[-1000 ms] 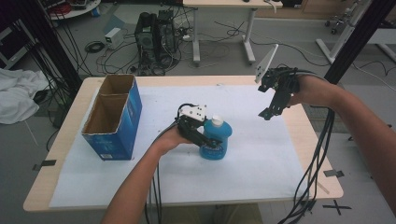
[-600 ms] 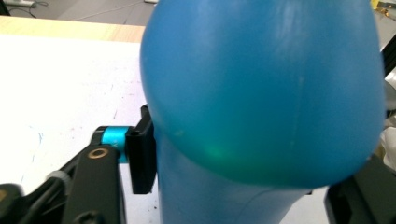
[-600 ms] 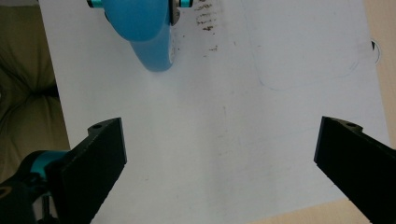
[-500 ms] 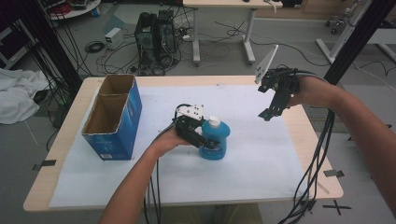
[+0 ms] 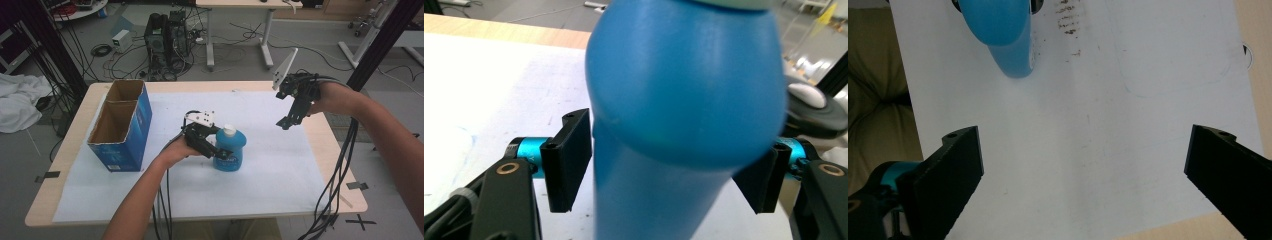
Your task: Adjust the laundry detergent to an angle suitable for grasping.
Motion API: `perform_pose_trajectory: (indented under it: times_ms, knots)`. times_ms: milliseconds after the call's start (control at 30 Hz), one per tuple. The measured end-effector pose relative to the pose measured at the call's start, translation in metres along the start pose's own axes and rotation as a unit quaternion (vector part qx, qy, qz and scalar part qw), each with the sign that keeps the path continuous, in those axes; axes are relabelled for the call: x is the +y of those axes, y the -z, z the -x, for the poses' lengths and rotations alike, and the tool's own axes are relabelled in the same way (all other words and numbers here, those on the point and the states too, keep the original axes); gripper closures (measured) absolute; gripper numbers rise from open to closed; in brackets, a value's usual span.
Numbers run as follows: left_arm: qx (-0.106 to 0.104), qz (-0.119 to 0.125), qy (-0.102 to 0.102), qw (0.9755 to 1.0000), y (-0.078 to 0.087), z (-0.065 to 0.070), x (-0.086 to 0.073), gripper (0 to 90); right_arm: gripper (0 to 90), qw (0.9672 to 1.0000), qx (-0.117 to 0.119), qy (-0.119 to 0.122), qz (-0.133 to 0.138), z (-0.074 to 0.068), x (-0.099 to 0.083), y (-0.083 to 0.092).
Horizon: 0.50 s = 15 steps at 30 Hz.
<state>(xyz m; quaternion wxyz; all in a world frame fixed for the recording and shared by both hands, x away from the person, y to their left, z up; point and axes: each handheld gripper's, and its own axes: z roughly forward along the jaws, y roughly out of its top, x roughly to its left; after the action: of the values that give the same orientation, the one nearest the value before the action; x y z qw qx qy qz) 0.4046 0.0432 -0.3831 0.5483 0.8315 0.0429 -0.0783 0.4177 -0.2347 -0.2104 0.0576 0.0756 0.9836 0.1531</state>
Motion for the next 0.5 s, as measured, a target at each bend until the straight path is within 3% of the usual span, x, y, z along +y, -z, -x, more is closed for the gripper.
perform_pose_trajectory:
  times_ms: [167,200,233,300,367,500]
  knots:
    - [0.003,0.002,0.002,1.0000,0.008,0.002,-0.002,30.9,1.2,1.0000,-0.002,-0.005,0.000,0.000,-0.001,0.000]
    - [0.002,0.005,0.004,1.0000,0.010,0.003,-0.002,30.9,1.3,1.0000,0.000,0.005,0.005,0.001,-0.001,0.000]
    - [0.003,0.005,0.006,1.0000,0.011,0.004,-0.002,30.9,1.3,1.0000,-0.002,-0.004,0.001,0.000,-0.001,0.001]
    - [0.008,0.005,0.011,0.9999,0.013,0.006,-0.002,25.0,1.3,1.0000,-0.003,-0.006,-0.001,0.000,-0.001,0.001]
    - [0.011,-0.013,-0.010,0.9998,0.019,0.004,-0.003,25.0,1.3,1.0000,-0.003,-0.006,-0.003,-0.001,0.000,0.001]
    - [0.017,-0.004,-0.005,0.9998,0.022,0.006,-0.004,25.0,1.3,1.0000,-0.002,-0.003,-0.003,-0.001,0.002,-0.001]
